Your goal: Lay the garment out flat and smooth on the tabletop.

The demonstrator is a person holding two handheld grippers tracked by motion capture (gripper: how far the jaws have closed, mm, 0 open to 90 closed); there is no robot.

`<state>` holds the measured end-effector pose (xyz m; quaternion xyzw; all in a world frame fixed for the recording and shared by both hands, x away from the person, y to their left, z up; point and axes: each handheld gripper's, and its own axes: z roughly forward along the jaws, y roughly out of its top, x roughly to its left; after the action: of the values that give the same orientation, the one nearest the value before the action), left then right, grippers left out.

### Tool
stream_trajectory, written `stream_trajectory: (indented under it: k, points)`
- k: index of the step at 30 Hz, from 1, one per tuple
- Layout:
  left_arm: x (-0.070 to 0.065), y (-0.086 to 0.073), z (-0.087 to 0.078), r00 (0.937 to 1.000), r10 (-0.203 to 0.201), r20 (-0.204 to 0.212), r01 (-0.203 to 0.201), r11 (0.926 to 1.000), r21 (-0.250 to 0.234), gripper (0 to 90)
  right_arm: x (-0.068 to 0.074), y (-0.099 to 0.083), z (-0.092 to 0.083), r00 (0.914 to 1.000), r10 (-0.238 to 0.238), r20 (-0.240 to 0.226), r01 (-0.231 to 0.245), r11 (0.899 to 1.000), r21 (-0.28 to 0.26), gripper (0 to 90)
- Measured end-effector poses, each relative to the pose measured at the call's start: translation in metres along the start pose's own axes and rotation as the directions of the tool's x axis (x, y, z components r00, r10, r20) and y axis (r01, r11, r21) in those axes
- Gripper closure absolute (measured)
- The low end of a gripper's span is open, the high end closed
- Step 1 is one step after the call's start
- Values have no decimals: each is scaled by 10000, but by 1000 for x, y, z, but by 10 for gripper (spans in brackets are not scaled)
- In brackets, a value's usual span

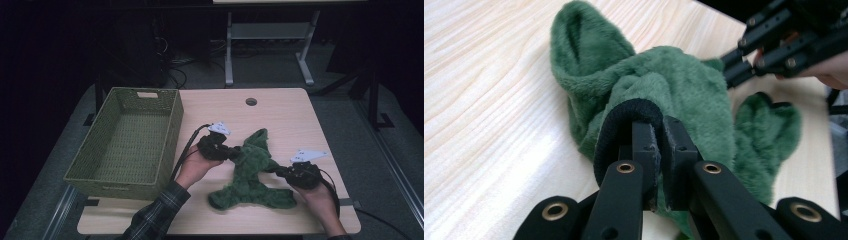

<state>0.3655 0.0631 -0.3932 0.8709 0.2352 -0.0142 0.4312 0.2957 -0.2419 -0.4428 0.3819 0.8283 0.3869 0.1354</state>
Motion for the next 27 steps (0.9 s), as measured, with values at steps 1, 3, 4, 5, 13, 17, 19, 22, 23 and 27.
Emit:
stream_trajectory:
  k: [1,3,4,5,13,17,19,22,23,27]
  points:
    - [-4,0,-5,10000,19,31,-19,9999,-146,859,-3,6,-10,9999,-116,83,118,9997,-235,836]
    - [-5,-1,-8,10000,0,21,1,9998,-194,859,-4,9,-16,9998,-165,87,168,9992,-374,838]
    - [-7,-1,-11,10000,7,23,-6,9998,-223,859,-5,12,-20,9998,-158,106,162,9988,-457,840]
    - [-8,-1,-13,10000,21,17,-20,9996,-294,859,-6,16,-25,9998,-165,104,171,9982,-570,842]
    - [0,-32,-19,9948,-812,-615,834,9960,335,861,-5,38,-20,9973,-677,-279,666,9971,-380,844]
    - [8,-46,-16,9895,-1213,-787,1266,9897,669,862,-5,40,-5,9954,-780,-559,784,9969,48,843]
    - [11,-52,-12,9871,-1277,-966,1370,9858,971,862,-4,40,7,9943,-830,-665,859,9954,425,843]
    - [15,-58,-4,9847,-1351,-1101,1497,9792,1372,861,-6,37,28,9939,-738,-824,831,9898,1157,843]
    - [16,-59,-1,9860,-1201,-1153,1383,9763,1662,861,-6,37,28,9939,-738,-824,831,9898,1157,843]
    - [17,-64,10,9859,-1186,-1181,1401,9708,1949,852,-9,33,39,9942,-595,-898,733,9845,1591,843]
